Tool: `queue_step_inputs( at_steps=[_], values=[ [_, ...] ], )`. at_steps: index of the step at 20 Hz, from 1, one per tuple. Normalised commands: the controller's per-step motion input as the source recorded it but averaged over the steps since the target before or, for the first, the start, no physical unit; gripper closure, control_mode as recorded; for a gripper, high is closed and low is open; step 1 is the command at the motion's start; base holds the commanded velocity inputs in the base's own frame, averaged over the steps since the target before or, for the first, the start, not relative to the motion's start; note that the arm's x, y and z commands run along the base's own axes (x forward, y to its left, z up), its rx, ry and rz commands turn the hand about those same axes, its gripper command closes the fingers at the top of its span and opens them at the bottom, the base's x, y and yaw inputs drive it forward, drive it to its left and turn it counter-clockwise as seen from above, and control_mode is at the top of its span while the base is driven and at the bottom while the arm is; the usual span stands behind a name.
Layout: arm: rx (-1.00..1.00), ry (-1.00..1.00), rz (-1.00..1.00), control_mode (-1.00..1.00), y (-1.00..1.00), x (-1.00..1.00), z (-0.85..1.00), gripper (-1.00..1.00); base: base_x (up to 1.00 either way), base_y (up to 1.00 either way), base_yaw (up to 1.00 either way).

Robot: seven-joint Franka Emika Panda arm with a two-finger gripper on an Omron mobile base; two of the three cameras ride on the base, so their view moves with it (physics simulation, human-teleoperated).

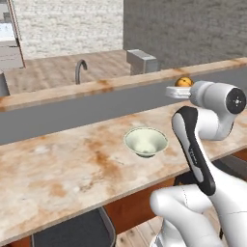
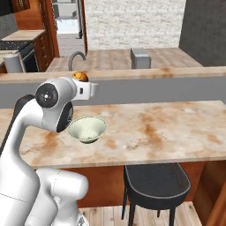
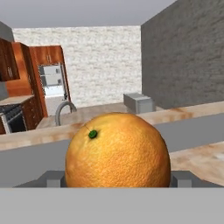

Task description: Retrieve the orange and peach from the fridge and place them into the bowl on the dining table.

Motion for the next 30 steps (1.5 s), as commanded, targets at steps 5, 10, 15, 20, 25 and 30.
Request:
queue_step_inputs(
  at_steps=[5,10,15,20,25,30],
  values=[
    [0.00,0.00,0.00,1.00,0.00,0.00,0.00,1.00,0.68,0.31,-0.02],
    [0.00,0.00,0.00,1.00,0.00,0.00,0.00,1.00,0.73,0.00,0.00],
    [0.00,0.00,0.00,1.00,0.00,0.00,0.00,1.00,0.45,0.00,0.00],
    [0.00,0.00,0.00,1.00,0.00,0.00,0.00,1.00,0.45,0.00,0.01],
    [0.00,0.00,0.00,1.00,0.00,0.00,0.00,1.00,0.60,0.00,0.21],
    [0.00,0.00,0.00,1.00,0.00,0.00,0.00,1.00,0.73,0.00,0.27]
  ],
)
